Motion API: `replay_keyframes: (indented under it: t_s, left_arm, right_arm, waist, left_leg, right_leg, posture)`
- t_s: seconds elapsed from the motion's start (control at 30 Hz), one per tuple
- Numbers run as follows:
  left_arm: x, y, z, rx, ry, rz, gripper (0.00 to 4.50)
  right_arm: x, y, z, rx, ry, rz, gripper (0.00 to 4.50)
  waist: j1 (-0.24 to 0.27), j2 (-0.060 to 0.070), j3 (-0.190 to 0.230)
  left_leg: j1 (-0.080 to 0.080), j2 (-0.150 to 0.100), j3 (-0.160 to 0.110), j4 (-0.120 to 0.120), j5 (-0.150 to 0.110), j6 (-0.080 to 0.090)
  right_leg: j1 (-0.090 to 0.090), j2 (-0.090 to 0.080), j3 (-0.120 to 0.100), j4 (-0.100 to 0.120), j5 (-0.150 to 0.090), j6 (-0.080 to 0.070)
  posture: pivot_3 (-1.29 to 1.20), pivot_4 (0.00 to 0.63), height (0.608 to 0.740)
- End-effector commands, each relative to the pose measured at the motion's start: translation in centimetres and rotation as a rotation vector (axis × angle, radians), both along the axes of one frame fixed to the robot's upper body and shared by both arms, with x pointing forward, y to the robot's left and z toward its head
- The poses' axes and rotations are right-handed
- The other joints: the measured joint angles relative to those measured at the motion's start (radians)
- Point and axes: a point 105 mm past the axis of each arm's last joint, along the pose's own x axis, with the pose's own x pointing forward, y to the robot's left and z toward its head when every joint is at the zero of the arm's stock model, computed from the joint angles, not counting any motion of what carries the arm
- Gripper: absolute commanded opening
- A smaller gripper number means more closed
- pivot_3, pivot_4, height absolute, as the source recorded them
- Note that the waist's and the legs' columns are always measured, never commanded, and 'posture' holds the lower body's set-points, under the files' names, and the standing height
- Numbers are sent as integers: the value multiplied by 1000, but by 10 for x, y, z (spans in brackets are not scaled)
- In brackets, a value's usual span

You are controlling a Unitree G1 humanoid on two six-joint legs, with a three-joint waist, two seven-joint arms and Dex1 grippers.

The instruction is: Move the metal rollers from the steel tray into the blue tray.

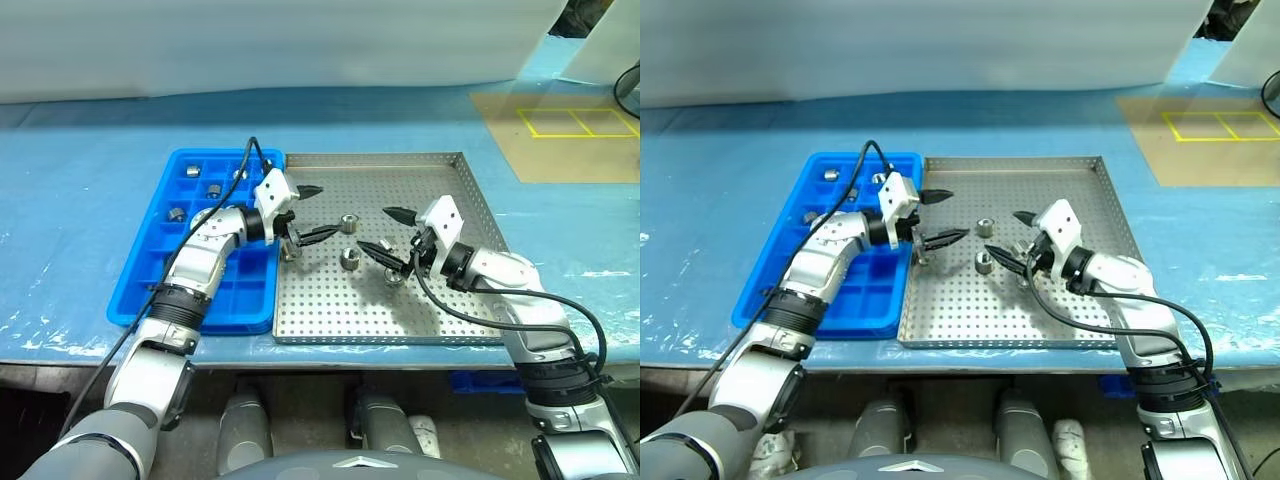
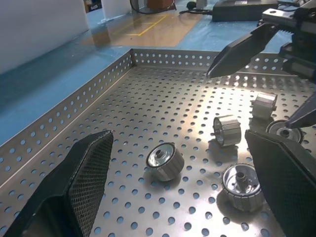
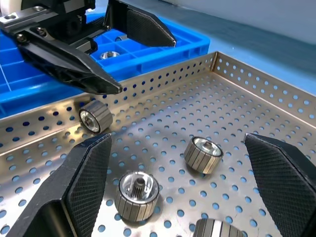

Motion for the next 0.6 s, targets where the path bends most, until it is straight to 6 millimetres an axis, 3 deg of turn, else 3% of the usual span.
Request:
replay_keyframes:
  t_s: [0.03, 0.3, 0.6]
  left_arm:
    - [7, -1, 15, 63, -43, 7, 4500]
    - [16, 11, 9, 364, 99, -26, 4500]
    - [11, 13, -14, 638, 208, -105, 4500]
  right_arm:
    - [-4, 0, 11, -16, -49, 1, 4385]
    - [-7, -2, 4, -32, -42, -28, 4385]
    - [-9, -1, 0, -29, -37, -46, 4385]
  waist:
    - [-1, 0, 0]
    - [-3, 0, 0]
    - [-4, 0, 0]
  left_leg:
    - [0, 0, 0, 0, 0, 0]
    - [0, 0, 0, 0, 0, 0]
    - [0, 0, 0, 0, 0, 0]
  right_leg:
    - [0, 0, 0, 0, 0, 0]
    - [0, 0, 0, 0, 0, 0]
    - [0, 0, 1, 0, 0, 0]
  posture:
    - [-332, 150, 740]
    - [-362, 150, 740]
    - [-389, 150, 740]
